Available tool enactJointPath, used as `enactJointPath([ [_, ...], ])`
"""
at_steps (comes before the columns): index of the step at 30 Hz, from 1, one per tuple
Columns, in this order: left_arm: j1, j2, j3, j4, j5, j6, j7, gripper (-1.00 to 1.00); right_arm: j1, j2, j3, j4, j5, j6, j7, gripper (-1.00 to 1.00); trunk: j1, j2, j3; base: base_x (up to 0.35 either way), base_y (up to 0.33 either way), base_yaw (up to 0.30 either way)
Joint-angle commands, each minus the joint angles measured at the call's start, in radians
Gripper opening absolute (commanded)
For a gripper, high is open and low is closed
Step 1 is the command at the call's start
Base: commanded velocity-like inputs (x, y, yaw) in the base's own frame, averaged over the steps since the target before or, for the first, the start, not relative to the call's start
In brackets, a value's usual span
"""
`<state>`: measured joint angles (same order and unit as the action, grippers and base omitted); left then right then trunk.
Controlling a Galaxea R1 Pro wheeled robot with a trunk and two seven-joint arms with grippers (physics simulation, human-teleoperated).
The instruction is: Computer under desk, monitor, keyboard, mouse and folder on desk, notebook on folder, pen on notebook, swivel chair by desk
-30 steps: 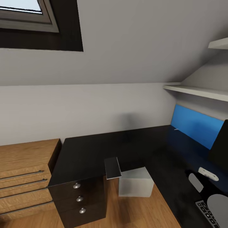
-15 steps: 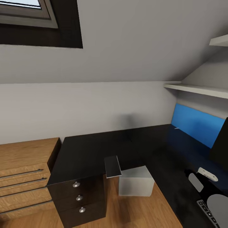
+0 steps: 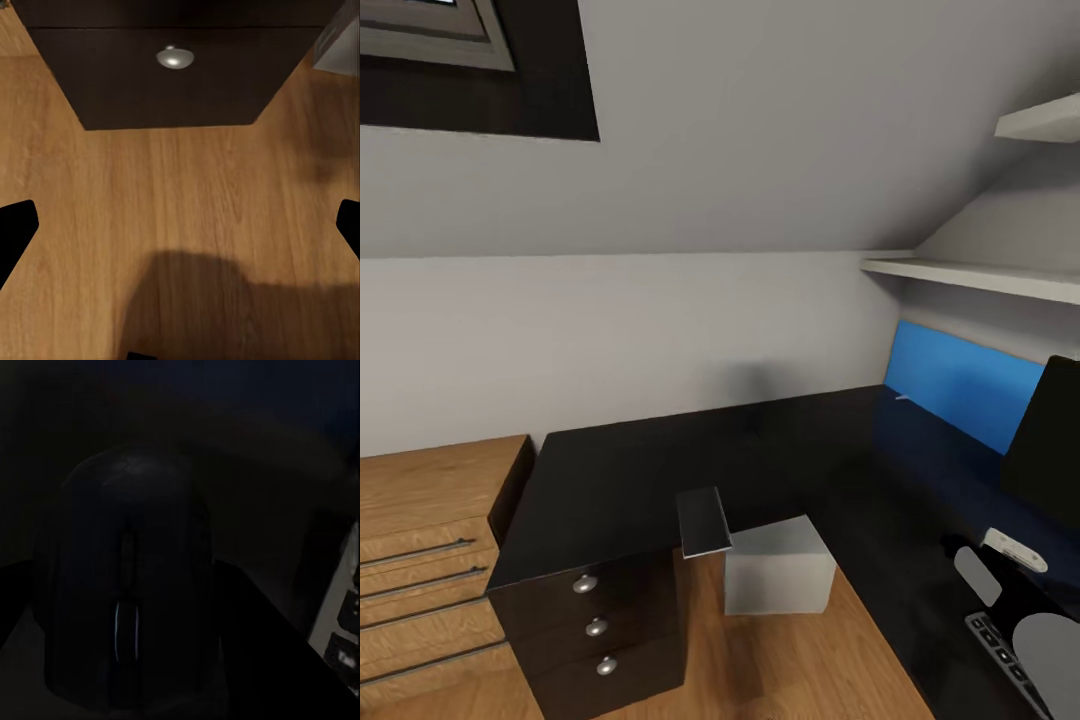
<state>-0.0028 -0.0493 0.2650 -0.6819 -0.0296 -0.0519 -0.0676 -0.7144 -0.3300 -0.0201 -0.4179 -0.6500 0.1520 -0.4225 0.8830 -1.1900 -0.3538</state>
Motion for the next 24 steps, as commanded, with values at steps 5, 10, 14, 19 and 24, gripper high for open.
enactJointPath([
  [5, 0.000, -0.001, 0.006, -0.001, -0.003, -0.002, -0.007, 1.00, 0.000, -0.001, -0.001, -0.002, -0.005, 0.004, -0.004, -1.00, 0.019, -0.036, -0.017, 0.000, 0.000, -0.149],
  [10, 0.000, -0.001, 0.006, -0.001, -0.003, -0.002, -0.007, 1.00, 0.000, -0.002, -0.001, -0.002, -0.005, 0.004, -0.003, -1.00, 0.039, -0.071, -0.032, 0.000, 0.000, -0.056],
  [14, 0.000, -0.001, 0.006, -0.001, -0.003, -0.002, -0.007, 1.00, 0.000, -0.002, -0.001, -0.002, -0.005, 0.004, -0.002, -1.00, 0.039, -0.071, -0.029, 0.000, 0.000, -0.155],
  [19, 0.000, -0.001, 0.006, -0.001, -0.003, -0.002, -0.008, 1.00, 0.000, 0.000, 0.000, -0.001, -0.004, 0.003, -0.001, -1.00, 0.058, -0.106, -0.044, 0.000, 0.000, -0.041],
  [24, 0.000, -0.001, 0.006, -0.001, -0.003, -0.002, -0.008, 1.00, 0.000, 0.000, 0.000, -0.001, -0.006, 0.003, 0.010, -1.00, 0.077, -0.141, -0.059, 0.000, 0.000, -0.004],
])
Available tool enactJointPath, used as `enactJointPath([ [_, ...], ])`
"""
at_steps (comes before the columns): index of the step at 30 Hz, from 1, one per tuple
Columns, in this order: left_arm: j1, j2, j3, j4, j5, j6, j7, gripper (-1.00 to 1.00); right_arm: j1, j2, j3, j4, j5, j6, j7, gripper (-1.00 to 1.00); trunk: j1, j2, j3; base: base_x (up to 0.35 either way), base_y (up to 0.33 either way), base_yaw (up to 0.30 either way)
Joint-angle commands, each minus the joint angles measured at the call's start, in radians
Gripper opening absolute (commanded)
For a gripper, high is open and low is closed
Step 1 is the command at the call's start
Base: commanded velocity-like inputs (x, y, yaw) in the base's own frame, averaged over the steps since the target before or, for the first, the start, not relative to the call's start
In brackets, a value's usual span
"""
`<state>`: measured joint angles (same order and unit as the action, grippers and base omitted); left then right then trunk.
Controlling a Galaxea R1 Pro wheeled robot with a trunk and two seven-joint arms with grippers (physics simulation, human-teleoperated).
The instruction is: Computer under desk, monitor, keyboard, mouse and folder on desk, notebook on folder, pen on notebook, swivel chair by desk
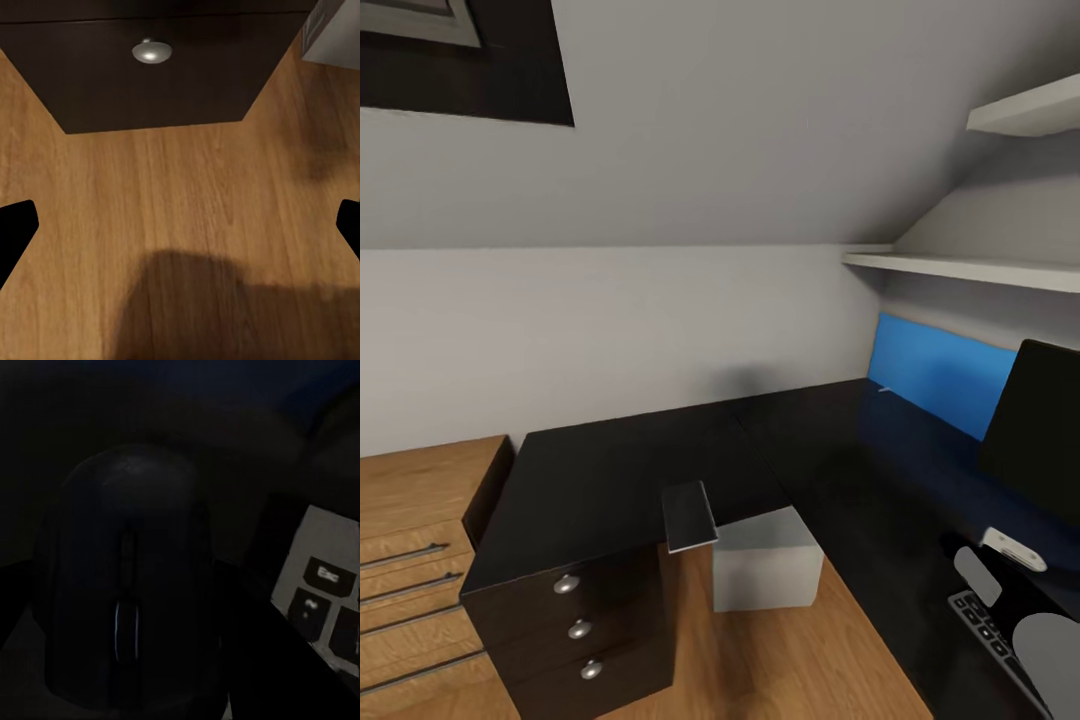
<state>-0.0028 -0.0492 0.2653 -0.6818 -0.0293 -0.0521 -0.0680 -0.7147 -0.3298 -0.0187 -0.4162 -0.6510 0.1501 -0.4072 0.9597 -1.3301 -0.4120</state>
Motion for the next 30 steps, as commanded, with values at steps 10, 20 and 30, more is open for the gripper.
enactJointPath([
  [10, 0.000, -0.001, 0.006, -0.001, -0.003, -0.002, -0.007, 1.00, 0.000, 0.001, -0.004, -0.001, -0.010, 0.006, 0.025, -1.00, 0.038, -0.071, -0.032, 0.000, 0.000, 0.000],
  [20, 0.000, -0.001, 0.006, 0.000, -0.004, -0.002, -0.007, 1.00, 0.001, 0.005, -0.003, -0.001, -0.010, 0.004, 0.066, -1.00, 0.058, -0.106, -0.048, 0.000, 0.000, 0.000],
  [30, 0.000, 0.002, 0.006, 0.001, -0.006, -0.002, -0.006, 1.00, 0.001, 0.006, -0.004, -0.001, -0.007, 0.003, 0.114, -1.00, 0.054, -0.099, -0.045, 0.000, 0.000, 0.000],
])
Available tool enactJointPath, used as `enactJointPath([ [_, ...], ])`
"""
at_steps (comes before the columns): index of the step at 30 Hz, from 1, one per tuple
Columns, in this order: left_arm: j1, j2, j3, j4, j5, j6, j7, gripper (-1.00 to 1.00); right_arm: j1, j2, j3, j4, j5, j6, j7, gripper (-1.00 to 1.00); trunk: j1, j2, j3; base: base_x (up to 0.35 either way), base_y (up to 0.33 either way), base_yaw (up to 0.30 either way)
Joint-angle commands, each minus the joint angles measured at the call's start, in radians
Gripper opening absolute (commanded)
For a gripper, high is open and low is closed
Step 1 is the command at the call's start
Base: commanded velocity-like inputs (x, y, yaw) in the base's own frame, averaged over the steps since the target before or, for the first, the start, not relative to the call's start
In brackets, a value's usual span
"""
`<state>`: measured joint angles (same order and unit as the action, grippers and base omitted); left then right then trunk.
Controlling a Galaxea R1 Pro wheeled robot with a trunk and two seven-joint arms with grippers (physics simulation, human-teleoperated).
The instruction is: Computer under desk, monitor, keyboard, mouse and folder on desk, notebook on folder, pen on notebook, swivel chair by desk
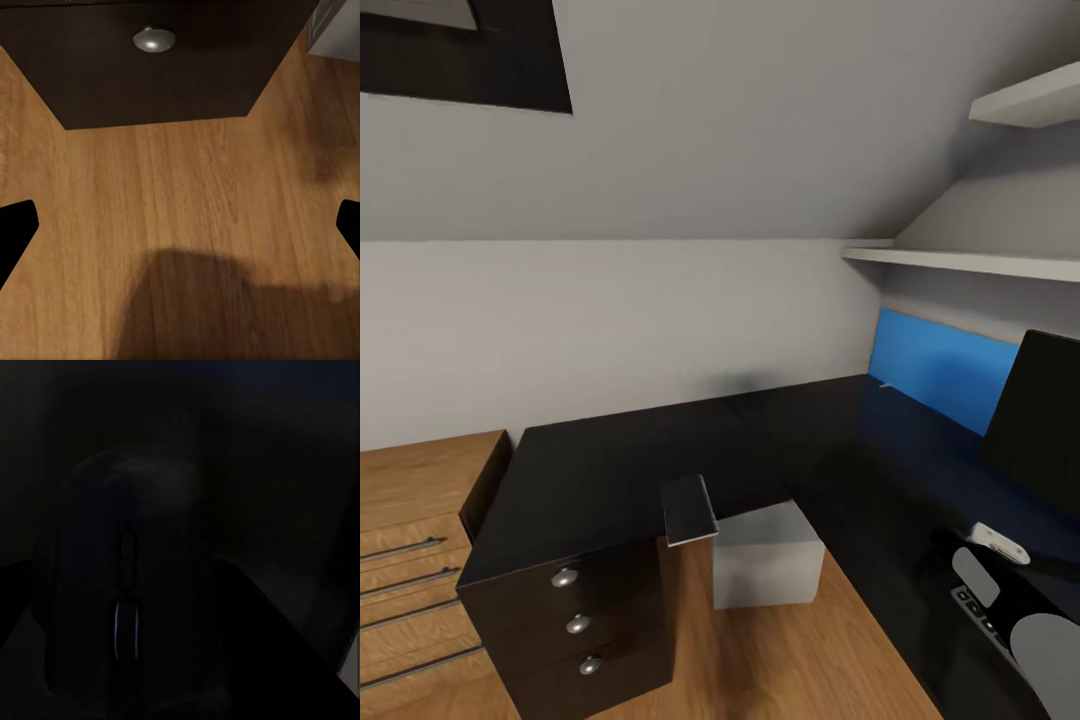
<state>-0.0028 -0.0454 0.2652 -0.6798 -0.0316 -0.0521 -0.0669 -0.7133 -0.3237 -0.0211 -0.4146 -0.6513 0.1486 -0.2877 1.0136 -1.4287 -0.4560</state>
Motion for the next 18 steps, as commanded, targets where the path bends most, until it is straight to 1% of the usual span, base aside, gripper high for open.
enactJointPath([
  [1, 0.000, -0.001, 0.006, 0.000, -0.003, -0.002, -0.007, 1.00, 0.000, 0.000, -0.002, -0.003, -0.007, 0.005, -0.005, -1.00, -0.004, 0.007, 0.002, 0.000, 0.000, 0.000],
  [5, 0.000, -0.001, 0.006, 0.000, -0.004, -0.002, -0.007, 1.00, 0.000, 0.000, -0.002, -0.001, -0.007, 0.005, -0.006, -1.00, -0.019, 0.035, 0.015, 0.000, 0.000, 0.000],
  [18, 0.000, -0.001, 0.006, 0.000, -0.004, -0.002, -0.007, 1.00, 0.000, -0.005, -0.007, 0.017, -0.007, 0.000, -0.013, -1.00, -0.019, 0.035, 0.015, 0.000, 0.000, 0.000],
])
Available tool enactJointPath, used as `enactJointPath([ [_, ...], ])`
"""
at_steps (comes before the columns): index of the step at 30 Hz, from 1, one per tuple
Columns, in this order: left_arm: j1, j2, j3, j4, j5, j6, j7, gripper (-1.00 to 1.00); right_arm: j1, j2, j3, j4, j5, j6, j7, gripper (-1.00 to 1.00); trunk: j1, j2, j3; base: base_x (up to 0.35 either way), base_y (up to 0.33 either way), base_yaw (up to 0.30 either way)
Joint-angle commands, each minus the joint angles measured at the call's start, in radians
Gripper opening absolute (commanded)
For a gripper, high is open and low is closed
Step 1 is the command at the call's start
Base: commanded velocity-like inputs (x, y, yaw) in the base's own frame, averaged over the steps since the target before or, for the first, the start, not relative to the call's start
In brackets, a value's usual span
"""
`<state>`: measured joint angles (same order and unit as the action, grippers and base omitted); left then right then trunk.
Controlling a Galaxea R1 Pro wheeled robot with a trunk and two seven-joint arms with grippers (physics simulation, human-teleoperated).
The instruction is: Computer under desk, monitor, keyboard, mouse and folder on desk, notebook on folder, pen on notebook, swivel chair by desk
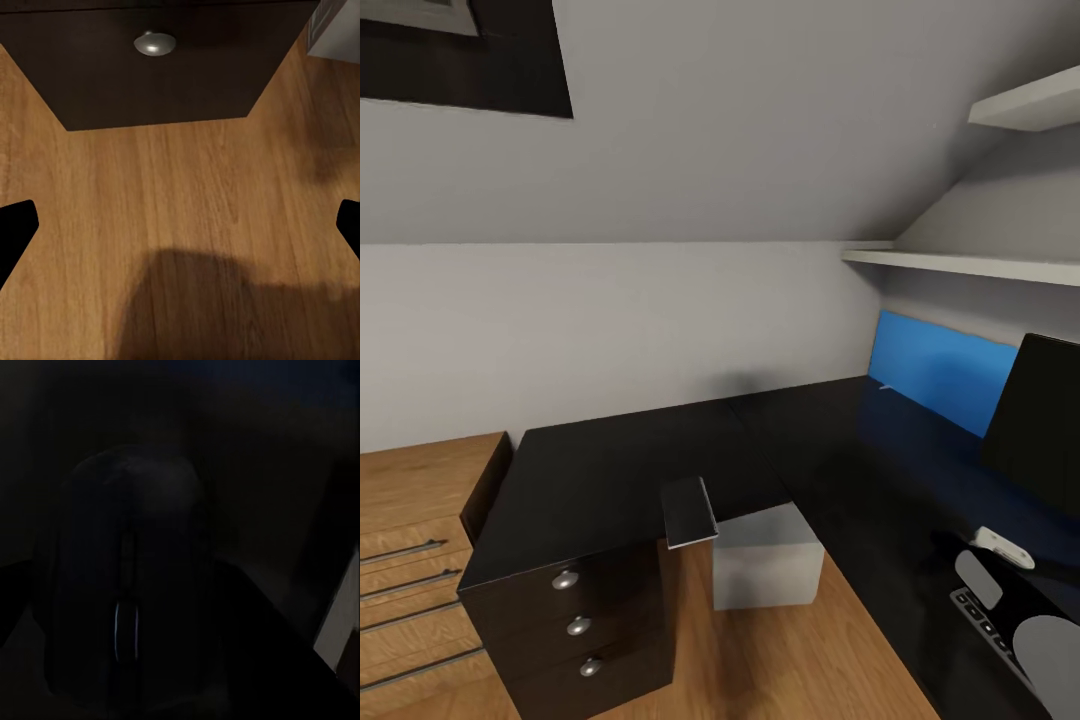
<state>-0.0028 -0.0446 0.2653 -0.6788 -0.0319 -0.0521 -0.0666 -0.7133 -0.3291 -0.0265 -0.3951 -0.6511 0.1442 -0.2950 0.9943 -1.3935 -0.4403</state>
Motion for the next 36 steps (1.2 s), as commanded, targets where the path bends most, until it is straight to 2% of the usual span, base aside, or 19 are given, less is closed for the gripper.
enactJointPath([
  [1, 0.000, -0.001, 0.006, -0.001, -0.003, -0.002, -0.007, 1.00, 0.000, 0.000, -0.003, -0.001, -0.007, 0.005, -0.005, -1.00, 0.000, -0.001, -0.001, 0.000, 0.000, 0.000],
  [9, 0.000, -0.001, 0.006, -0.001, -0.003, -0.002, -0.007, 1.00, 0.000, 0.002, -0.006, 0.001, -0.007, 0.001, -0.006, -1.00, 0.000, -0.001, -0.001, 0.000, 0.000, 0.000],
  [10, 0.000, -0.001, 0.006, -0.001, -0.003, -0.002, -0.007, 1.00, 0.000, 0.002, -0.006, 0.001, -0.007, -0.002, -0.006, 1.00, 0.000, -0.001, -0.001, 0.000, 0.000, 0.000],
  [28, 0.000, -0.001, 0.006, 0.000, -0.003, -0.001, -0.008, 1.00, 0.000, 0.002, -0.004, -0.002, -0.005, -0.011, -0.004, 1.00, 0.000, -0.001, -0.001, 0.000, 0.000, 0.000],
  [31, 0.000, -0.001, 0.006, 0.000, -0.004, 0.000, -0.007, 1.00, 0.000, 0.002, -0.004, -0.013, -0.004, -0.032, -0.003, 1.00, 0.000, -0.001, -0.001, 0.000, 0.000, 0.000],
  [36, 0.000, -0.001, 0.005, 0.001, -0.005, 0.000, -0.007, 1.00, 0.009, 0.003, -0.004, -0.130, -0.002, -0.074, -0.007, 1.00, 0.000, -0.001, -0.001, 0.000, 0.000, 0.000],
])
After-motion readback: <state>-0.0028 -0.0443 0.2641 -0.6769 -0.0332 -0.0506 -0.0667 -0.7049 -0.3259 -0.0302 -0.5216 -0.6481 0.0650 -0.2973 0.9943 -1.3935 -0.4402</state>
